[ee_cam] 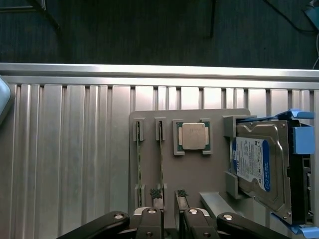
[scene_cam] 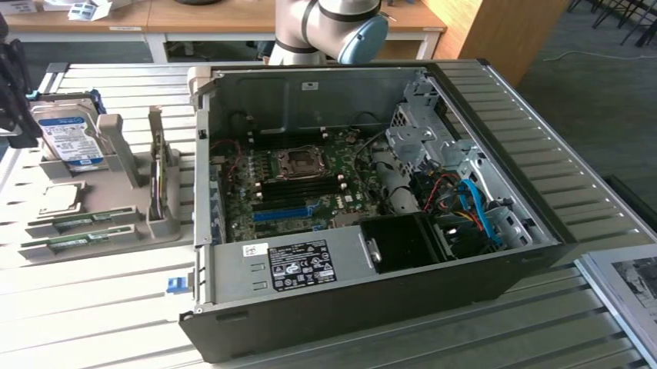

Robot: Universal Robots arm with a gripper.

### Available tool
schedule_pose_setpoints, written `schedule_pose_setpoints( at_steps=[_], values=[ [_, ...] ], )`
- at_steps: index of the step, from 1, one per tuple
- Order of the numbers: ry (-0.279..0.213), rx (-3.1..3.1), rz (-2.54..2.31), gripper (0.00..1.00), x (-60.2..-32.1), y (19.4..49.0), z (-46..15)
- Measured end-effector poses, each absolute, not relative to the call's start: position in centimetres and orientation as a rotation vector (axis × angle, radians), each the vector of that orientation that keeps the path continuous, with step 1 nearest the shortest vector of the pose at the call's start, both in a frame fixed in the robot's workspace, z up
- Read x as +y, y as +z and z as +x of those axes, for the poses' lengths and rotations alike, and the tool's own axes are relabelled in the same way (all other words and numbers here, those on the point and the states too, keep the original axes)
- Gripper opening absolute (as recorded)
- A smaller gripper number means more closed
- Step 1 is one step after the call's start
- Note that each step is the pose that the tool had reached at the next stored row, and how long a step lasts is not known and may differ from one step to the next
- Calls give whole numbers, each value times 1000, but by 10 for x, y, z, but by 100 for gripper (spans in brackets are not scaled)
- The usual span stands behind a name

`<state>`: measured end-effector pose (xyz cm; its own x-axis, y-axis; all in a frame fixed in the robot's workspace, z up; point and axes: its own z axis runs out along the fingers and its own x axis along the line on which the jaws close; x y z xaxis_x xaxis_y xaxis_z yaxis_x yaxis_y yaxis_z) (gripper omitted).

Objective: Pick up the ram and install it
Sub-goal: 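Pick up the ram and move it above insertion slot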

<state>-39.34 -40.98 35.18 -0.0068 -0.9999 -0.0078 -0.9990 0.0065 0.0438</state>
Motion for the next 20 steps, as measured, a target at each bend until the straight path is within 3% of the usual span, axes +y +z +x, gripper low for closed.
schedule_pose_setpoints(
  at_steps=[20],
  values=[
    [-57, -2211, 2196, 24, -410, 334, -393]
  ],
)
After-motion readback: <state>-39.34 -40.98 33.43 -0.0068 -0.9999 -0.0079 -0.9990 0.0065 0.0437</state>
